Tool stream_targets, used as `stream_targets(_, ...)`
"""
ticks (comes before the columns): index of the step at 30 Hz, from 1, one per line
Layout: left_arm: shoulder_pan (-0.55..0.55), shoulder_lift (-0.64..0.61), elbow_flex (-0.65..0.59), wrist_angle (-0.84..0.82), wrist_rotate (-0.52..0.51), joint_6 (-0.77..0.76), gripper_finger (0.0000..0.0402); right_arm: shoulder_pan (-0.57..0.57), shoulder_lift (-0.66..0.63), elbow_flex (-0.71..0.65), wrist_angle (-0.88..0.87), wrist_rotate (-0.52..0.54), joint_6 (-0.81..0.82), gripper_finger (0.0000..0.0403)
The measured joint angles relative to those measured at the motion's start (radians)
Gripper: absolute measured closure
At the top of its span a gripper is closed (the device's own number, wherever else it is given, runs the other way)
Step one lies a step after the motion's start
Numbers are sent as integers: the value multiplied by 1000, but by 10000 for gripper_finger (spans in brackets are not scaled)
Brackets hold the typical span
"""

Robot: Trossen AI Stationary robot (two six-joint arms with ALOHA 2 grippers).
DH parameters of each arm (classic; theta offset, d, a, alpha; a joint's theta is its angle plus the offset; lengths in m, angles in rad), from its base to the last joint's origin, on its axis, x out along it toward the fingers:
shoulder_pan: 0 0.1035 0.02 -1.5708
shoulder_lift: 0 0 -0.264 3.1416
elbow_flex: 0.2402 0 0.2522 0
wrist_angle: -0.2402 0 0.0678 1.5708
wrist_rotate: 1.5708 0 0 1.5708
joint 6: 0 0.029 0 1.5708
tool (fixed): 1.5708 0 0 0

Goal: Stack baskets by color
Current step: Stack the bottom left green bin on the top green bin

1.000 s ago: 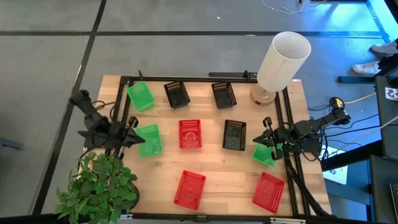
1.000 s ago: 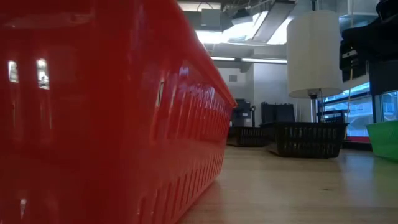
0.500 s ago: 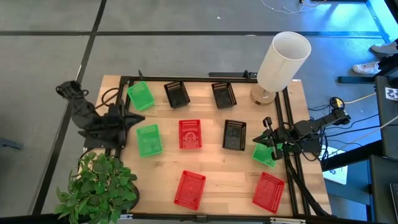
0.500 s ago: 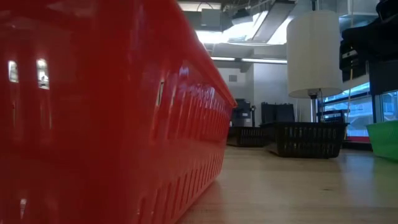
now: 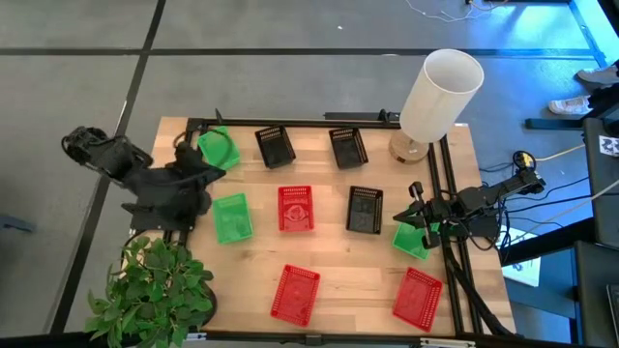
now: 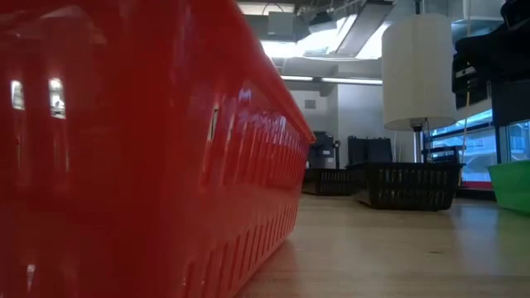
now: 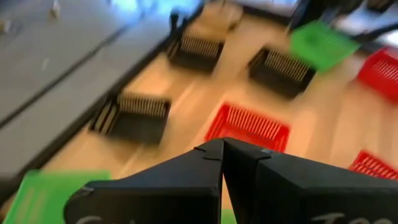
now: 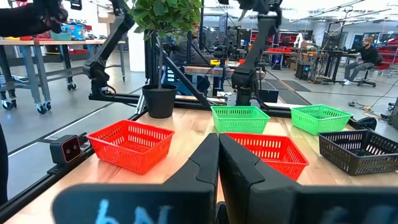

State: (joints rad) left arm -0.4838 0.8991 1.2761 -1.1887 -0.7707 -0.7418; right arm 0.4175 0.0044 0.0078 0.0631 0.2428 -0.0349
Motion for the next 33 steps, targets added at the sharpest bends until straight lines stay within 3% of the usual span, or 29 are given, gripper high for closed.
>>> stream_targets(9, 148, 77, 71, -53, 255, -15, 389, 0, 0, 0, 0, 0, 0, 389)
stream_targets(18, 256, 116, 70, -59, 469, -16, 322, 0, 0, 0, 0, 0, 0, 389)
stream_targets(24, 307, 189, 70, -91, 528, 10, 282, 0, 0, 0, 0, 0, 0, 389)
stream_targets(28, 320, 252, 67, -122, 483, 188, 277, 0, 0, 0, 0, 0, 0, 389)
stream_targets(33, 321, 306, 27, -131, 527, 349, 278, 0, 0, 0, 0, 0, 0, 389)
